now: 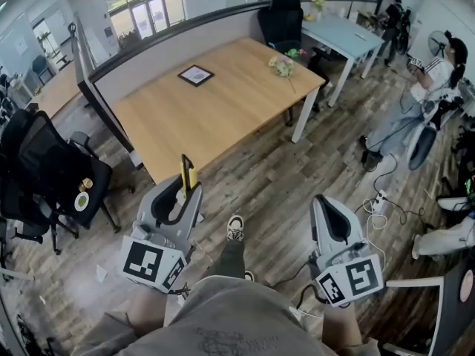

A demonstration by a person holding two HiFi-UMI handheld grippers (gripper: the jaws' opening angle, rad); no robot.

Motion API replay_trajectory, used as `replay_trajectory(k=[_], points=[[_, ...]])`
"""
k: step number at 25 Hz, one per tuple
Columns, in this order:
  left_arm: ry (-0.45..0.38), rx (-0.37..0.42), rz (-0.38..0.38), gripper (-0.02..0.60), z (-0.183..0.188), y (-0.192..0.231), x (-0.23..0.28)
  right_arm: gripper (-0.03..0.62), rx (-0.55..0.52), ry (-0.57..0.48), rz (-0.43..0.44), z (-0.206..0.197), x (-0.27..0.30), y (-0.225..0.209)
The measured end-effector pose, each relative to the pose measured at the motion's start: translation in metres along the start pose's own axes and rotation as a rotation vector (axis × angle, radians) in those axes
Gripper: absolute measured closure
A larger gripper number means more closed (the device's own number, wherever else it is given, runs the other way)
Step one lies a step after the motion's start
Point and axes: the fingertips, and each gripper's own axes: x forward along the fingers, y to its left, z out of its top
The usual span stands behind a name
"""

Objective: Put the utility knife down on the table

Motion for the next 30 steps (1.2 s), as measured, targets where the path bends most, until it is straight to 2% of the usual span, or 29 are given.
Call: replay_trajectory(k=[9, 23, 30], points=[[-0.009, -0.027, -0.018, 0.471, -0.004, 0.042, 0.091, 0.585, -0.012, 0.032, -0.002, 0.000, 0.078, -0.043], [0.051, -0.057, -0.079, 0.471, -0.023, 0.145, 0.270, 0.583, 0.013, 0.103, -0.023, -0.004, 0.267, -0.126], [0.053, -0.041, -0.109, 0.471, -0.032, 0.192, 0.339, 0.585, 0.009, 0.103, -0.035, -0.004, 0.345, -0.152]])
